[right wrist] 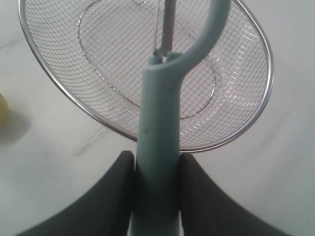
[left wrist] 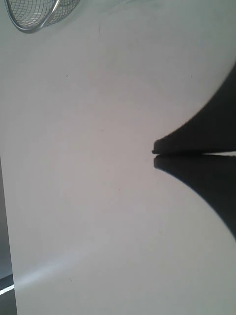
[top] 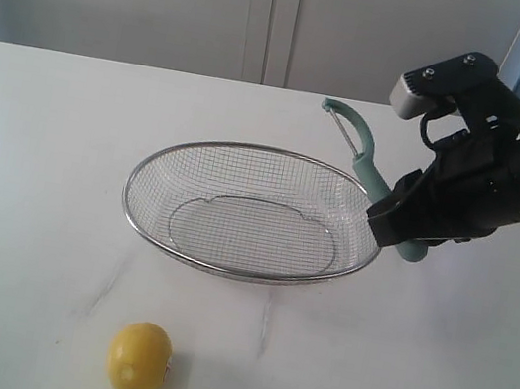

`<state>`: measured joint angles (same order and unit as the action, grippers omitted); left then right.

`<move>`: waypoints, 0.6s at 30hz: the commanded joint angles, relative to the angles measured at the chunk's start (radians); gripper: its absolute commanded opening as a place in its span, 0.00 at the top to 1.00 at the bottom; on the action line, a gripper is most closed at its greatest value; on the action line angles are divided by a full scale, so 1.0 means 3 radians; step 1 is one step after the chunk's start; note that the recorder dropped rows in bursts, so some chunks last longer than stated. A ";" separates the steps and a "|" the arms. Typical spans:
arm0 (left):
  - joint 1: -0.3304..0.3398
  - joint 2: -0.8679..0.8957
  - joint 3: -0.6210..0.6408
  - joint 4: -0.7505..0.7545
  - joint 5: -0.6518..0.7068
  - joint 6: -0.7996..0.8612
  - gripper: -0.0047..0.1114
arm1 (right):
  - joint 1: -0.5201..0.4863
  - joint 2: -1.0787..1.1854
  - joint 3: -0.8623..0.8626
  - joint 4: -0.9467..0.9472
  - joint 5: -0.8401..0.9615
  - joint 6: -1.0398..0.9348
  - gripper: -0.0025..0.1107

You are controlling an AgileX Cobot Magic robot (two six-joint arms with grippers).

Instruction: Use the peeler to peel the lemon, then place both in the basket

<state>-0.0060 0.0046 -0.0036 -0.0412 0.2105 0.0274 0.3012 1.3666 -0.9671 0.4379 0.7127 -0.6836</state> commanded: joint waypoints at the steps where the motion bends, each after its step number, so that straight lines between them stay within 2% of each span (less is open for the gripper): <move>1: -0.0019 -0.0015 0.0012 -0.0019 0.0002 0.0000 0.96 | -0.0015 -0.0006 -0.0031 0.0021 -0.0044 -0.0030 0.98; 14: -0.0019 -0.0015 0.0012 -0.0019 -0.0005 0.0000 0.96 | -0.0015 -0.0006 -0.0031 0.0021 -0.0044 -0.0030 0.98; 16: -0.0019 -0.0015 0.0012 -0.0019 -0.0095 0.0000 0.96 | -0.0015 -0.0006 -0.0031 0.0021 -0.0044 -0.0030 0.98; 18: -0.0019 -0.0015 0.0012 -0.0019 -0.0444 0.0000 0.96 | -0.0015 -0.0006 -0.0031 0.0021 -0.0050 -0.0030 0.98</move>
<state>-0.0060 0.0046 -0.0036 -0.0412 0.1787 0.0274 0.3012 1.3666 -0.9671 0.4379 0.7101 -0.6836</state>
